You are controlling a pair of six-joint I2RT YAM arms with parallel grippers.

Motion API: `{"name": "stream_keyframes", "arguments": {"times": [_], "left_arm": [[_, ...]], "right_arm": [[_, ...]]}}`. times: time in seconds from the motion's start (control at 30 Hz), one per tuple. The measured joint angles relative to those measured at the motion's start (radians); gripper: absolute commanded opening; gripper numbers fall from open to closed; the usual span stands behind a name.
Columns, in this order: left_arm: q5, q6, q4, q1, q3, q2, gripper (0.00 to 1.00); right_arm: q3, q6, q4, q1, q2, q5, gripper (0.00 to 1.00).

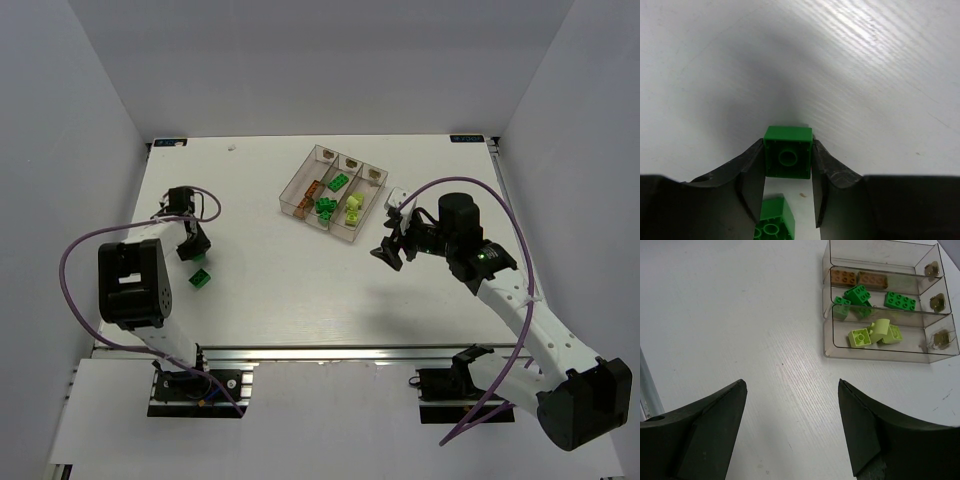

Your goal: Sort the legos into containers by color

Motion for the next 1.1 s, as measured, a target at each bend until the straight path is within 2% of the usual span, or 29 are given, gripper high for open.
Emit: {"name": "stream_keyframes", "arguments": {"times": [0.1, 0.23, 0.47, 0.6, 0.83, 1.1], "left_arm": [[0.045, 0.001, 0.02, 0.0, -0.015, -0.015, 0.16], [0.136, 0.004, 0.056, 0.0, -0.053, -0.072, 0.11], [0.334, -0.004, 0.156, -0.008, -0.108, -0.207, 0.1], [0.414, -0.017, 0.225, -0.055, -0.123, -0.269, 0.1], [0.492, -0.046, 0.307, -0.172, -0.125, -0.321, 0.1], [0.504, -0.084, 0.356, -0.291, -0.087, -0.317, 0.1]], "right_arm": [[0.0, -0.002, 0.0, 0.0, 0.0, 0.0, 0.79], [0.0, -0.004, 0.0, 0.0, 0.001, 0.001, 0.79], [0.0, -0.008, 0.0, 0.0, 0.018, 0.01, 0.79], [0.0, -0.008, 0.0, 0.0, 0.019, 0.013, 0.79], [0.0, -0.009, 0.0, 0.0, 0.02, 0.017, 0.79], [0.0, -0.013, -0.001, 0.0, 0.02, 0.029, 0.79]]}}
